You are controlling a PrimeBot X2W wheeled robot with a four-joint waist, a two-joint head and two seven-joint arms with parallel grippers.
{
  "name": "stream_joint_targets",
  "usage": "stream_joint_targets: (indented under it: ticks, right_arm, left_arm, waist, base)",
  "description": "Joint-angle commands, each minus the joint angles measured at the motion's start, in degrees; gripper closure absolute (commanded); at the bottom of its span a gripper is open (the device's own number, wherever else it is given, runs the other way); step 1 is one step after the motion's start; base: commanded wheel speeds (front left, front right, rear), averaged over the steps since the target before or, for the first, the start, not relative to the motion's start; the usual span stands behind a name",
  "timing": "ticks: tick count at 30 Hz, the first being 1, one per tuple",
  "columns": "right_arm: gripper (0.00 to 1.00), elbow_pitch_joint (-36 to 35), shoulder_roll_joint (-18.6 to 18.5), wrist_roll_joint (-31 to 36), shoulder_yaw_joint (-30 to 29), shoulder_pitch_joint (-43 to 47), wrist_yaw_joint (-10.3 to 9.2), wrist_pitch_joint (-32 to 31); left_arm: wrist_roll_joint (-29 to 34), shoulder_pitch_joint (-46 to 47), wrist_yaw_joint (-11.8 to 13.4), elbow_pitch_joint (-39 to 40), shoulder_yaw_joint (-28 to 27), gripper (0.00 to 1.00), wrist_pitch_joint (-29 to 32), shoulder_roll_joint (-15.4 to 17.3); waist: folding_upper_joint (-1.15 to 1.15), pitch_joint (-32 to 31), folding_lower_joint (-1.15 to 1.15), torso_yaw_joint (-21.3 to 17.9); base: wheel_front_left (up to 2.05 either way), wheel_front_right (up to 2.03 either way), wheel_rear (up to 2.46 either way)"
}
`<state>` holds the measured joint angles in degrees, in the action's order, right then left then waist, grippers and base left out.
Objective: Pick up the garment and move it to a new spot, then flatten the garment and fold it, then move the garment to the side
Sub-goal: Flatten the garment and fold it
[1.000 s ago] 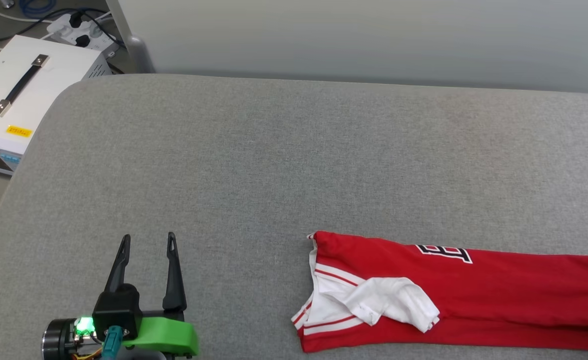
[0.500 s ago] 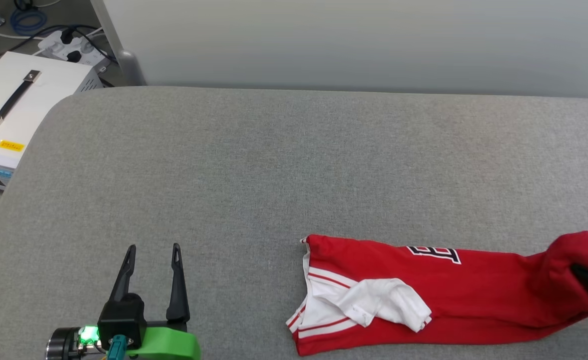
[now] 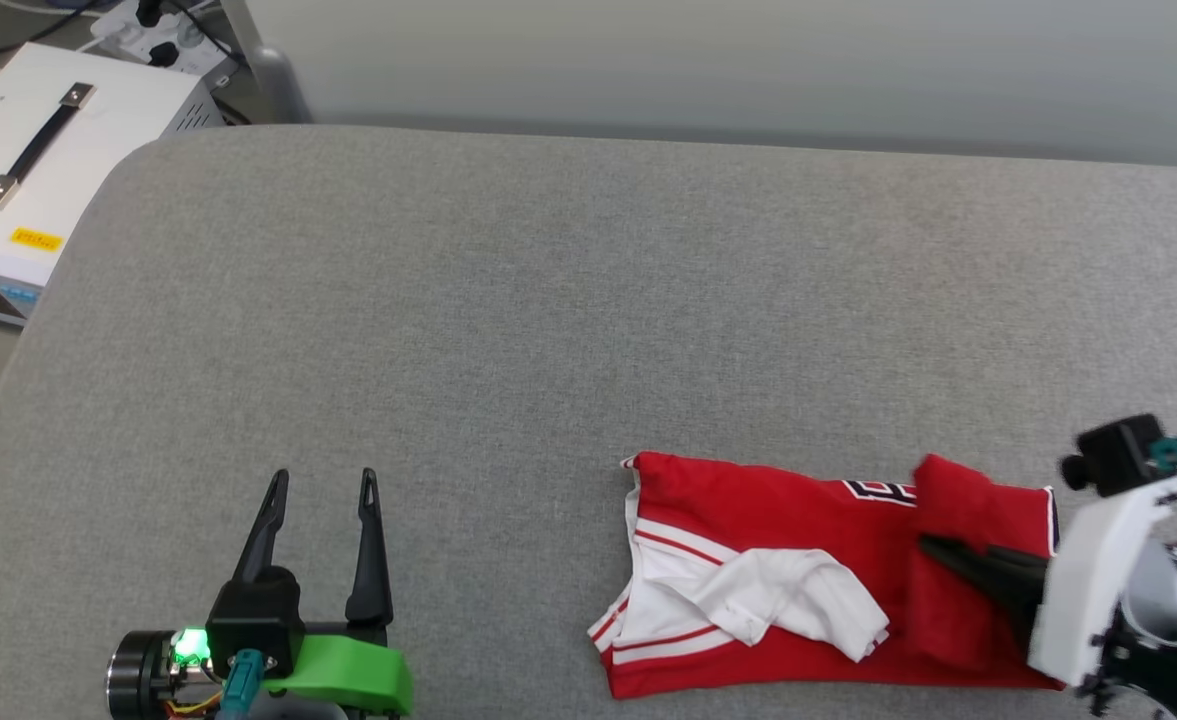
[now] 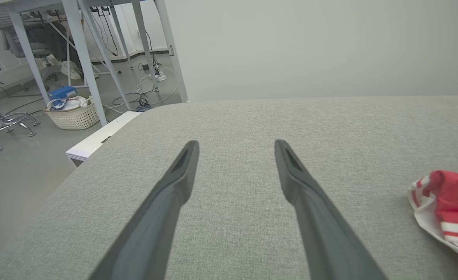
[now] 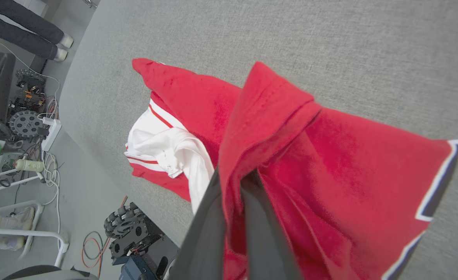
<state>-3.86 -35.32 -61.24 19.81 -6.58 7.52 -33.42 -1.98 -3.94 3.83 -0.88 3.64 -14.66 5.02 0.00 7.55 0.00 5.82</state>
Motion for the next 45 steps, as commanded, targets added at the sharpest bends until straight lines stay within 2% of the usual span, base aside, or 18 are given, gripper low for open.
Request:
stream_joint_targets:
  ticks: [1,12,18,22,23,24,25,30,34,38,40,45]
  right_arm:
    - [1.00,-0.46,1.14,1.05,1.60,-2.17,-0.03,-0.74]
    - [1.00,3.51,8.16,7.55,16.83,-13.55,-0.03,-0.17]
    - [1.00,10.06,10.54,12.17,24.32,-19.62,-0.03,2.49]
    - [1.00,15.37,11.22,13.78,27.22,-21.85,-0.03,4.96]
    - [0.60,16.24,11.30,13.42,27.70,-22.03,-0.03,5.61]
    - [0.03,16.64,11.25,13.12,27.89,-22.16,-0.03,6.32]
    - [0.00,16.77,10.95,13.01,28.08,-22.35,-0.03,7.44]
    - [0.00,13.61,7.60,13.58,27.81,-21.29,-0.03,13.39]
    - [0.00,8.98,4.29,15.34,24.70,-18.79,-0.03,17.76]
    - [0.00,6.92,3.09,19.08,16.89,-15.44,-0.03,23.66]
    - [0.00,7.20,4.17,22.86,10.82,-13.21,-0.03,27.86]
    - [0.00,8.17,7.50,34.28,0.65,-8.22,-0.03,34.90]
  left_arm:
    - [0.36,1.44,-0.29,-0.12,0.06,0.00,-0.34,-0.40]
    - [0.62,3.74,-0.80,-0.75,0.45,0.00,-0.34,-0.82]
    - [0.74,4.60,-1.03,-1.21,0.67,0.00,-0.34,-0.99]
    - [0.75,5.04,-1.08,-1.57,0.98,0.00,-0.34,-1.15]
    - [0.73,5.05,-1.07,-1.68,1.06,0.00,-0.34,-1.19]
    - [0.71,4.98,-1.05,-1.73,1.07,0.00,-0.34,-1.22]
    - [0.68,4.81,-1.01,-1.80,1.03,0.00,-0.34,-1.25]
    - [0.73,3.47,-0.87,-2.20,0.47,0.00,-0.34,-1.20]
    - [0.68,2.19,-0.84,-1.95,-0.09,0.00,-0.34,-1.11]
    - [0.79,1.18,-0.91,-1.90,-0.29,0.00,-0.34,-1.05]
    - [0.91,0.73,-1.01,-1.90,-0.28,0.00,-0.34,-0.96]
    - [1.07,0.21,-1.16,-1.98,-0.13,0.00,-0.34,-0.87]
  waist:
    - [0.00,0.93,0.00,0.78]
    - [0.00,2.82,0.00,2.32]
    - [0.00,3.66,0.00,2.96]
    - [0.00,3.73,0.00,3.46]
    - [0.00,3.55,0.00,3.57]
    - [0.00,3.37,0.00,3.59]
    - [0.00,3.06,0.00,3.58]
    - [0.00,0.80,0.00,3.01]
    - [0.00,-1.05,0.00,1.52]
    - [0.00,-2.55,0.00,-0.05]
    - [0.00,-3.22,0.00,-0.91]
    - [0.00,-4.19,0.00,-2.27]
  base:
    - [0.00,0.00,0.00]
    - [0.00,0.00,0.00]
    - [0.00,0.00,0.00]
    - [0.00,0.00,0.00]
    - [0.00,0.00,0.00]
    - [0.00,0.00,0.00]
    - [0.00,0.00,0.00]
    - [0.00,0.00,0.00]
    - [0.00,0.00,0.00]
    - [0.00,0.00,0.00]
    - [0.00,0.00,0.00]
    - [0.00,0.00,0.00]
